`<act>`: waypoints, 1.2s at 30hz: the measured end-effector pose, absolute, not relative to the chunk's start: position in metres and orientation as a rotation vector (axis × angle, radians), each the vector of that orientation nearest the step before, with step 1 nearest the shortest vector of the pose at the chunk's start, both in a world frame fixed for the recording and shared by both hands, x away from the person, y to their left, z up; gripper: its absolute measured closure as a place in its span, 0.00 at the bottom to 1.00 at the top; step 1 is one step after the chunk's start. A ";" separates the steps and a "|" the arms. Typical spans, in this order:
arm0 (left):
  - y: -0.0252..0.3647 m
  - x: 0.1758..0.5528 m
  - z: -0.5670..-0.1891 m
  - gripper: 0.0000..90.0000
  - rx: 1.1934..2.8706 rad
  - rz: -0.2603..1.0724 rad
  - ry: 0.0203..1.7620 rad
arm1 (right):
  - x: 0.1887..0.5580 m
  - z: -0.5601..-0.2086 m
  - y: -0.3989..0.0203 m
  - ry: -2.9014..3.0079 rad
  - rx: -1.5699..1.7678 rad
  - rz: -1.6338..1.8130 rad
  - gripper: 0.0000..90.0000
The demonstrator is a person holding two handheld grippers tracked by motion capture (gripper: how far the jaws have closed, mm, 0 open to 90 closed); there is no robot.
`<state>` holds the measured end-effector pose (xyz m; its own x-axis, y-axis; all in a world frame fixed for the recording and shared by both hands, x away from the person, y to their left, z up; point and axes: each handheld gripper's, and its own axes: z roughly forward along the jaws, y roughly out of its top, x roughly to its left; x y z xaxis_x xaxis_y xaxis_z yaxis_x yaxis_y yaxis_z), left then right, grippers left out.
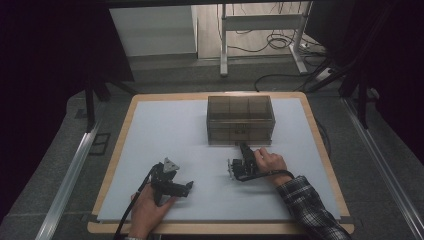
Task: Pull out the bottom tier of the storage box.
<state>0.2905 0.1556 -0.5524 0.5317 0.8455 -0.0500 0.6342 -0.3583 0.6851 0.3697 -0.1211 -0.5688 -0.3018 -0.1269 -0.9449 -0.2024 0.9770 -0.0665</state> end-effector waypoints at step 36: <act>0.156 0.291 -0.552 0.00 2.112 0.413 1.193 | 0.384 -0.508 -0.146 2.279 -0.001 0.471 0.73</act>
<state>0.2906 0.1557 -0.5523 0.5321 0.8452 -0.0496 0.6341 -0.3590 0.6848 0.3840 -0.1457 -0.5076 -0.6860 0.1467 -0.7126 -0.1479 0.9309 0.3339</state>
